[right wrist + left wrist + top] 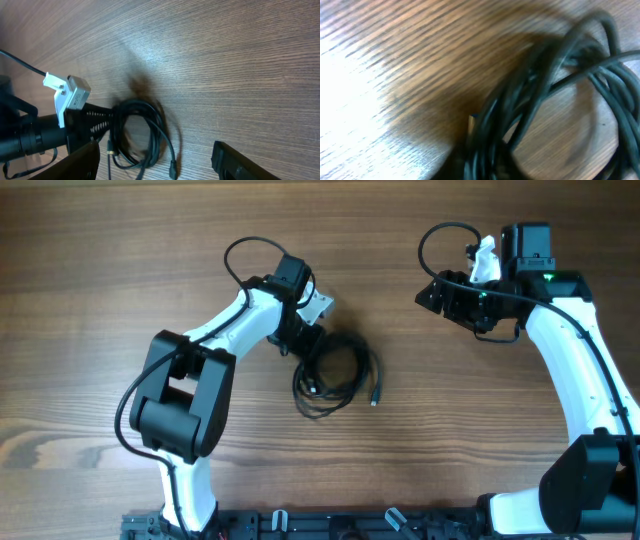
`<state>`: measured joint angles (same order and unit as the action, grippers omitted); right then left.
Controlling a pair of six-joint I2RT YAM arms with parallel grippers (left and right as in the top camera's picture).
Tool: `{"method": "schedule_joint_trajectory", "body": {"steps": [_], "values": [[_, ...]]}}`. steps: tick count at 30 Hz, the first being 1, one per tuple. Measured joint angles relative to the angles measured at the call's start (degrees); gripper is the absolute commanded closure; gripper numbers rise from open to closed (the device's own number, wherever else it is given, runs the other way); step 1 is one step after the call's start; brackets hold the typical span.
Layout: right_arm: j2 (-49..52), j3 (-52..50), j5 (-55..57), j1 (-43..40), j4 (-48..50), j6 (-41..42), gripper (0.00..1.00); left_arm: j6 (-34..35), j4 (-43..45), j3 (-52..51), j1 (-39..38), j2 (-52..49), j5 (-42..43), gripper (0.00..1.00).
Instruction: Untangle cables
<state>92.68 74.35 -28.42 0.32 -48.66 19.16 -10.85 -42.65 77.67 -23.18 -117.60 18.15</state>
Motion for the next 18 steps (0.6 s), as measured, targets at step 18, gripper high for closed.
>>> {"method": "schedule_joint_trajectory", "body": {"steps": [18], "values": [[0.02, 0.00, -13.55, 12.94, 22.34, 7.72, 0.35, 20.98, 1.64, 8.92, 1.11, 21.46, 2.10, 0.96]]}}
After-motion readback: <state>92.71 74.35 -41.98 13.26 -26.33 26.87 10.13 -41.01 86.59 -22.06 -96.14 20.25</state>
